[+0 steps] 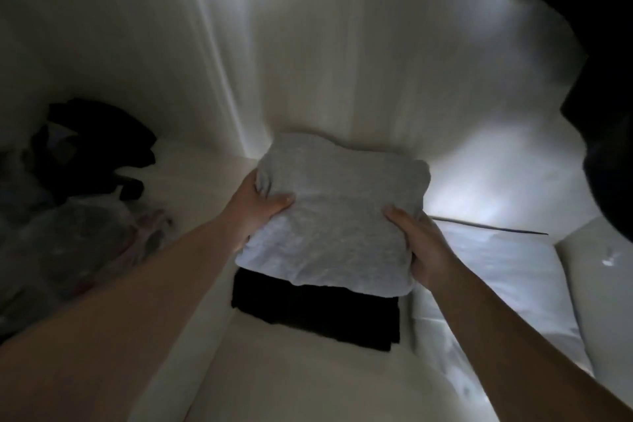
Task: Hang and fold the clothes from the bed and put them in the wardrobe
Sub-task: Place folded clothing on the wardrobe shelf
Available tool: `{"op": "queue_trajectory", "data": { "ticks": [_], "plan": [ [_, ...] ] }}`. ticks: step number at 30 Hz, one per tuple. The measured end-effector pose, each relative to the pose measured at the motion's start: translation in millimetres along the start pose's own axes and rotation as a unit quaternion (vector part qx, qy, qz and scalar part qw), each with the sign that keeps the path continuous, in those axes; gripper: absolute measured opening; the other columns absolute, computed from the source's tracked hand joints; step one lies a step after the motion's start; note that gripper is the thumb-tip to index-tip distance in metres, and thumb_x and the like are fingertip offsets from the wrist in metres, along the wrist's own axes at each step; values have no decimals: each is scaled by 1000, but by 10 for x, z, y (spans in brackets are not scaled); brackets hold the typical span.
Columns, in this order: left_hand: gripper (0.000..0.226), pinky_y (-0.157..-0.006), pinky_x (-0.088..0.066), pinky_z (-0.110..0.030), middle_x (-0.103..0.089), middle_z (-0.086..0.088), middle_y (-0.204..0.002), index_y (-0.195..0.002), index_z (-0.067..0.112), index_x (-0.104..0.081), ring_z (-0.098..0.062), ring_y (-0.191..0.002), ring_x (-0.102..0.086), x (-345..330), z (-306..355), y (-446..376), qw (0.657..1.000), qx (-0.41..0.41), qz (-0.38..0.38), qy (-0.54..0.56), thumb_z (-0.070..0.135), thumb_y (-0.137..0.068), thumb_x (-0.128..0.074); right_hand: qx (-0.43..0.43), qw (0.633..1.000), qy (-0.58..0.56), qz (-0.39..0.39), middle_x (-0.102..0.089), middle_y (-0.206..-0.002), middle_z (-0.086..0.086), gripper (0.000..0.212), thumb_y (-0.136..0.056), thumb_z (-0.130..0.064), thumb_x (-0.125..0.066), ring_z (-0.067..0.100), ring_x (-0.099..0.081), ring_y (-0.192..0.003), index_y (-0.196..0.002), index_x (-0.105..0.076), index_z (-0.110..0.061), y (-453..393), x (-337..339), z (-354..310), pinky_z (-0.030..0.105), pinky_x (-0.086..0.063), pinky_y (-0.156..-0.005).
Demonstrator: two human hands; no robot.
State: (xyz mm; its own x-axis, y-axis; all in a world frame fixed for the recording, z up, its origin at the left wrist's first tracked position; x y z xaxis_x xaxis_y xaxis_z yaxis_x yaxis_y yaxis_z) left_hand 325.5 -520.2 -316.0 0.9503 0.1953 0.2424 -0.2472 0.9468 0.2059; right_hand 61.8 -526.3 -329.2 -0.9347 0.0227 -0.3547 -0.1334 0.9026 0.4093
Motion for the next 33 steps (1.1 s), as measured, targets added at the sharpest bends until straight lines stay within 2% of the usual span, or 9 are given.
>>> {"op": "queue_trajectory", "data": {
  "ticks": [5, 7, 12, 16, 20, 23, 26, 29, 33],
  "plan": [
    [85, -112, -20, -28, -35, -12, -151, -148, 10, -28, -26, -139, -33, -111, -609, -252, 952, 1, 42, -303, 28, -80, -75, -62, 996, 46, 51, -71, -103, 9, 33, -85, -17, -69, 24, -69, -92, -116, -62, -10, -396, 124, 808, 37, -57, -82],
    [78, -108, -24, -26, -37, -11, -150, -148, 10, -27, -26, -137, -37, -147, -818, -256, 955, 28, 29, -294, 24, -84, -70, -86, 993, 65, 54, -71, -108, 8, 38, -82, -23, -72, 25, -67, -98, -116, -62, -13, -428, 180, 1020, 42, -54, -89],
    [63, -104, -39, -32, -48, -6, -141, -144, 16, -34, -24, -127, -48, -149, -1210, -120, 972, 72, 14, -224, 22, -89, -62, -78, 992, 74, 60, -71, -103, 1, 21, -86, -25, -67, 19, -67, -95, -106, -63, -21, -336, 288, 1270, 33, -53, -78],
    [63, -105, -38, -33, -49, -6, -141, -145, 15, -34, -23, -128, -47, -94, -1408, -36, 971, 91, 17, -219, 16, -89, -62, -25, 987, 132, 85, -68, -104, -2, 22, -88, -24, -65, 14, -65, -95, -109, -59, -22, -263, 349, 1321, 27, -52, -72],
    [66, -103, -34, -29, -45, -10, -144, -147, 11, -29, -26, -132, -44, -201, -1426, 3, 972, 79, 77, -207, 7, -89, -61, 47, 966, 203, 153, -66, -97, 2, 12, -89, -19, -63, 25, -64, -96, -99, -58, -23, -377, 455, 1250, 39, -54, -78],
    [80, -111, -28, -37, -34, -14, -151, -151, 13, -22, -31, -138, -33, -421, -1329, 124, 945, 3, 135, -299, 12, -84, -67, 54, 945, 256, 194, -60, -120, 2, 42, -88, -23, -65, 24, -57, -114, -126, -48, -23, -393, 504, 1237, 41, -48, -95],
    [77, -115, -21, -53, -29, -22, -152, -148, 13, -21, -36, -142, -25, -667, -1198, 139, 899, -170, 112, -389, 29, -83, -60, 192, 864, 415, 212, -35, -149, 7, 64, -88, -25, -59, 21, -30, -138, -145, -33, -14, -356, 403, 1085, 34, -27, -113],
    [68, -114, -23, -50, -33, -19, -152, -144, 12, -21, -30, -141, -28, -876, -1152, -51, 847, -248, 31, -469, 39, -85, -39, 368, 749, 539, 110, -39, -146, 18, 61, -79, -28, -47, 25, -28, -137, -137, -44, -10, -462, 124, 1078, 39, -25, -113],
    [68, -113, -23, -54, -36, -16, -151, -142, 8, -36, -32, -141, -32, -949, -1322, -460, 771, -284, -25, -569, 33, -83, -60, 354, 611, 707, -40, -41, -146, 8, 54, -84, -35, -41, 24, -30, -137, -134, -50, -19, -849, -66, 1347, 49, -23, -115]
  ]
}}
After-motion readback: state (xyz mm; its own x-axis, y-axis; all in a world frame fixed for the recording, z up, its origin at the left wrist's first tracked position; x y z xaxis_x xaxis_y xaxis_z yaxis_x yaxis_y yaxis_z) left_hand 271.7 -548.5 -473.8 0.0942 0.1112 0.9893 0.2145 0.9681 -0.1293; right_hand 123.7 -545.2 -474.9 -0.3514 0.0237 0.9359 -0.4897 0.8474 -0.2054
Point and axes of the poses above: each hand's wrist, its own y-axis away from the middle knuckle, its own x-axis out of the back of the hand, z = x × y, the point moved 1 cm from there along -y, towards the middle knuckle
